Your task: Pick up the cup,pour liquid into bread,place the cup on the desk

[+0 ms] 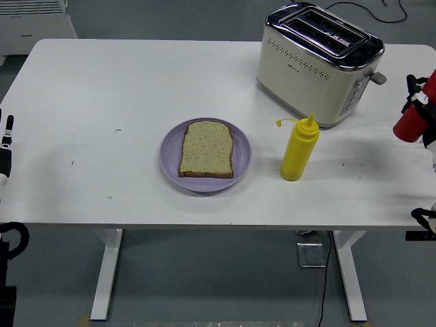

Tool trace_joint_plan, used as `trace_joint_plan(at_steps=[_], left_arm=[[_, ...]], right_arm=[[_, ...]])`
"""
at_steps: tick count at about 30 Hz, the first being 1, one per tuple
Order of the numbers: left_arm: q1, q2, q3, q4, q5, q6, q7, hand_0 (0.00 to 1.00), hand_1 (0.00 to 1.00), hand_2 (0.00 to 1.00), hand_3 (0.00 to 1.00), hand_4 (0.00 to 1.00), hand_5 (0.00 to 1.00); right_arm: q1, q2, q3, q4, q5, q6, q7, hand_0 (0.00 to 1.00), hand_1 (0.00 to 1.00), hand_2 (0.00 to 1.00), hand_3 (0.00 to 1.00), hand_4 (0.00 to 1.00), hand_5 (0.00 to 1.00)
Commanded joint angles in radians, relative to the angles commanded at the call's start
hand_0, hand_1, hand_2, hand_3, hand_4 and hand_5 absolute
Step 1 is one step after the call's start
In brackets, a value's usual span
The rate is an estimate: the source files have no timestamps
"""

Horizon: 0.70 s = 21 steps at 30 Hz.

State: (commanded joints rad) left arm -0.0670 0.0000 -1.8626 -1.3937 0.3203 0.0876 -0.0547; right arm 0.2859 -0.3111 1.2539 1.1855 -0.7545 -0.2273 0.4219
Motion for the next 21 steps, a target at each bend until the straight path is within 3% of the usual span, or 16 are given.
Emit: trace_joint_plan(at_steps=[5,6,11,12,17,18,21], left_arm=[[0.0,0.0,0.0,0.0,0.0,0.0,0.0,0.787,0.743,0.734,0.683,0.566,0.998],[0.0,0.0,0.0,0.0,0.0,0.0,0.0,0.787,0.743,0.734,0.683,0.567,0.998],[0.0,0.0,0.0,0.001,0.0,0.0,0.0,0.787,0.743,0.734,0.683,0.567,0.998],[0.0,0.0,0.001,0.001,0.0,0.0,0.0,0.787,0.743,0.734,0.683,0.567,0.998],[0.0,0.0,-0.001,0.001,0.0,0.0,0.0,0.787,0.743,0.734,0.683,0.567,0.998],[0.0,0.0,-0.001,0.001,0.0,0.0,0.0,0.787,0.743,0.734,0.683,0.566,0.998],[0.0,0.0,-0.002,0.001,0.0,0.0,0.0,0.787,0.743,0.734,0.683,0.566,0.998]], right_arm=[[0.003,0.024,-0.041,-0.042,0.016,-0.026,0.046,0.126,0.098,0.228,0.323,0.776,0.241],[0.004,0.026,-0.045,-0.046,0.018,-0.029,0.049,0.212,0.125,0.232,0.319,0.775,0.248],[0.03,0.053,-0.091,-0.095,0.021,-0.065,0.084,0.212,0.125,0.232,0.319,0.775,0.248],[0.034,0.059,-0.097,-0.103,0.021,-0.071,0.089,0.291,0.188,0.249,0.317,0.776,0.254],[0.047,0.08,-0.125,-0.133,0.028,-0.097,0.109,0.291,0.188,0.249,0.317,0.776,0.254],[0.047,0.081,-0.126,-0.134,0.028,-0.099,0.11,0.374,0.251,0.285,0.337,0.779,0.256],[0.049,0.088,-0.135,-0.147,0.037,-0.113,0.122,0.374,0.251,0.285,0.337,0.779,0.256]])
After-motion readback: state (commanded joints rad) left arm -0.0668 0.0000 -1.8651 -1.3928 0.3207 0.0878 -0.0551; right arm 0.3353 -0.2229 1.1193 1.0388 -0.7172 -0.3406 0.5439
